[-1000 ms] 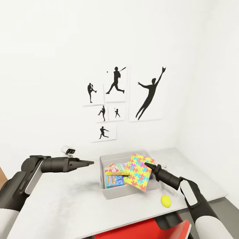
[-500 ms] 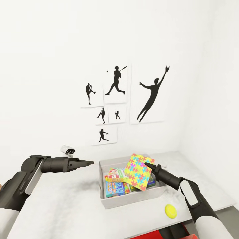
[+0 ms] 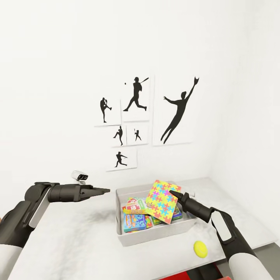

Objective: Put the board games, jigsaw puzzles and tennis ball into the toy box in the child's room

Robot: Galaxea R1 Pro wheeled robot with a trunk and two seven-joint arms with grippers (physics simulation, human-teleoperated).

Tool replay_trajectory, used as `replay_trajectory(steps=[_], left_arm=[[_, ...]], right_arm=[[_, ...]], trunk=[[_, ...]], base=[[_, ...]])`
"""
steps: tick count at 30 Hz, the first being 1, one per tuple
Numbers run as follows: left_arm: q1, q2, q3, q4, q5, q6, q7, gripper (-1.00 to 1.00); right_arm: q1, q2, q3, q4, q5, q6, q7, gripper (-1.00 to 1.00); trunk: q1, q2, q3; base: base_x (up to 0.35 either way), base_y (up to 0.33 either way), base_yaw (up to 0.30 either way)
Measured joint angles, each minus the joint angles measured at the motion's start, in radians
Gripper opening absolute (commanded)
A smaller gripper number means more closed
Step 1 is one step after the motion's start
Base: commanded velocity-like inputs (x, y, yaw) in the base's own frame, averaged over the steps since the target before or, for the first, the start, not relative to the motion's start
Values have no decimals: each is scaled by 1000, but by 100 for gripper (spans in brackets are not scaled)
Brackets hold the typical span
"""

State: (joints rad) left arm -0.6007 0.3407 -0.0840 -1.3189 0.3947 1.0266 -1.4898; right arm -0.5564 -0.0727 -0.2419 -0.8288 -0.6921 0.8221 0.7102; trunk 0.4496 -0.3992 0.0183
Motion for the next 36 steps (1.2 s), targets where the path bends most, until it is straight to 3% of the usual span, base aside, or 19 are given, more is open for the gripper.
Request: replay_trajectory(steps=[15,19,25,36], left_arm=[[0,2,1,0,0,0,0,100],[0,1,0,1,0,0,0,100],[0,1,0,0,0,0,0,100],[0,2,0,1,-1,0,0,100]], right_arm=[[-2,11,10,2,2,-40,-33,-100],[-19,17,10,0,-4,-33,-100,-100],[-99,41,11,6,-16,-26,-234,-100],[-172,77,11,30,-17,-2,-383,-100]], trunk=[[0,0,0],[0,0,0],[0,0,0],[0,0,0]], base=[[0,0,0],[0,0,0],[0,0,0],[0,0,0]])
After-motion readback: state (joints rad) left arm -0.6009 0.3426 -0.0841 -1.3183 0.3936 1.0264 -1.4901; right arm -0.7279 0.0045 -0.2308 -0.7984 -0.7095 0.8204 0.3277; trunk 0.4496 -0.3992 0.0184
